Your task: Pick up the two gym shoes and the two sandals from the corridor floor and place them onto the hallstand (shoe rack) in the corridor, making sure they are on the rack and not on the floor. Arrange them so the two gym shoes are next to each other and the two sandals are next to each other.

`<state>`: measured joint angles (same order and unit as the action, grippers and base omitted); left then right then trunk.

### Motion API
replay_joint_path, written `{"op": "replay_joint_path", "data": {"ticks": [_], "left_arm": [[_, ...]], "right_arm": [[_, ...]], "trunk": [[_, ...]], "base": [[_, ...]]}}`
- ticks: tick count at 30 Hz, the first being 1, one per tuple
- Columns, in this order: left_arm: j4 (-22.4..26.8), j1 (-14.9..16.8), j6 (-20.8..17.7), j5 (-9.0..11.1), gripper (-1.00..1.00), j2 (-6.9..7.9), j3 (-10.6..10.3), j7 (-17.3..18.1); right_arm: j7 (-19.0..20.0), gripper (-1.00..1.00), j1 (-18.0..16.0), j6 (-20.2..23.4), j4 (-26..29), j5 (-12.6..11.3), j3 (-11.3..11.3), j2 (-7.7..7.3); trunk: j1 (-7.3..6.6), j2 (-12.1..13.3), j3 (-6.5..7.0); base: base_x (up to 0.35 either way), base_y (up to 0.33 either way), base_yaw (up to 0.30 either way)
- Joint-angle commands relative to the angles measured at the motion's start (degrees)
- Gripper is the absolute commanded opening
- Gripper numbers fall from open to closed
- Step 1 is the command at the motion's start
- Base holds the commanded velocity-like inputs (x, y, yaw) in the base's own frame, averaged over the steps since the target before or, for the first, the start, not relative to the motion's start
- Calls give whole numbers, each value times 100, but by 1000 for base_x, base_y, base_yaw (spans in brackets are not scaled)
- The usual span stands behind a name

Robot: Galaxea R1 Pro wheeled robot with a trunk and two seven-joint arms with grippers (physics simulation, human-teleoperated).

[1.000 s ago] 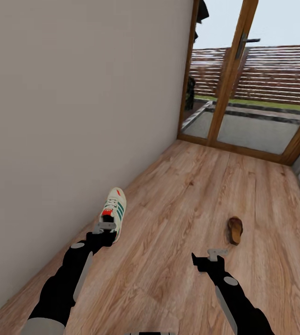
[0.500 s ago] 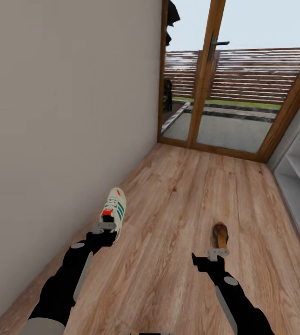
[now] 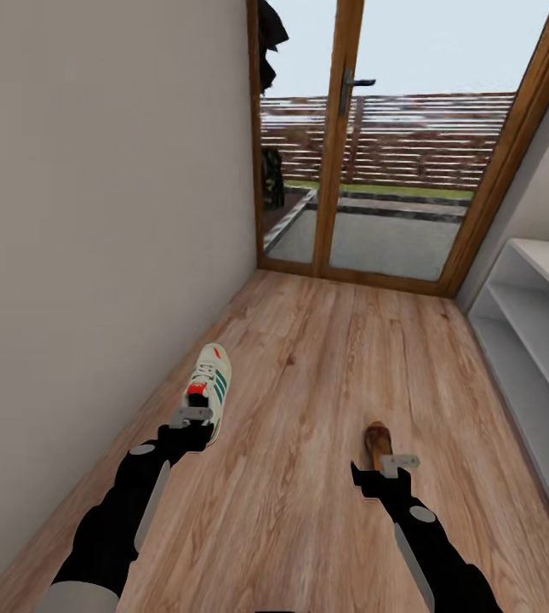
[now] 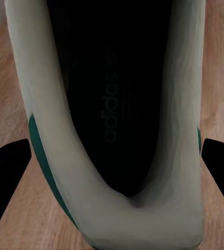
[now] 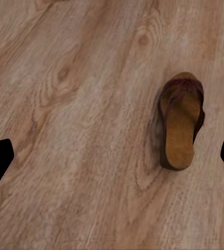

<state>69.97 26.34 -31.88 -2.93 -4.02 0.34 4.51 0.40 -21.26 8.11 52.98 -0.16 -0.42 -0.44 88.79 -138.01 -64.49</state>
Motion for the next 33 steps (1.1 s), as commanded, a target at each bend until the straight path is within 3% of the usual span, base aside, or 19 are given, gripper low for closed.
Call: {"op": "replay_joint_path", "data": {"ticks": [1,15,33], "left_arm": [[8,2,-28,-32,-100,-2,4,32],[8,2,-28,-32,-100,-2,1,32],[8,2,-28,-32,-100,-2,1,32]], "right_arm": [[4,100,-1,34,10,-1,-2,0],[4,100,-1,33,10,-1,-2,0],[4,100,-1,33,7,0,0,0]], "trunk": [[2,-2,-5],[2,-2,42],[2,-2,139]], "base": [[341,-10,-12],[343,-11,-127],[260,-143,-211]]}}
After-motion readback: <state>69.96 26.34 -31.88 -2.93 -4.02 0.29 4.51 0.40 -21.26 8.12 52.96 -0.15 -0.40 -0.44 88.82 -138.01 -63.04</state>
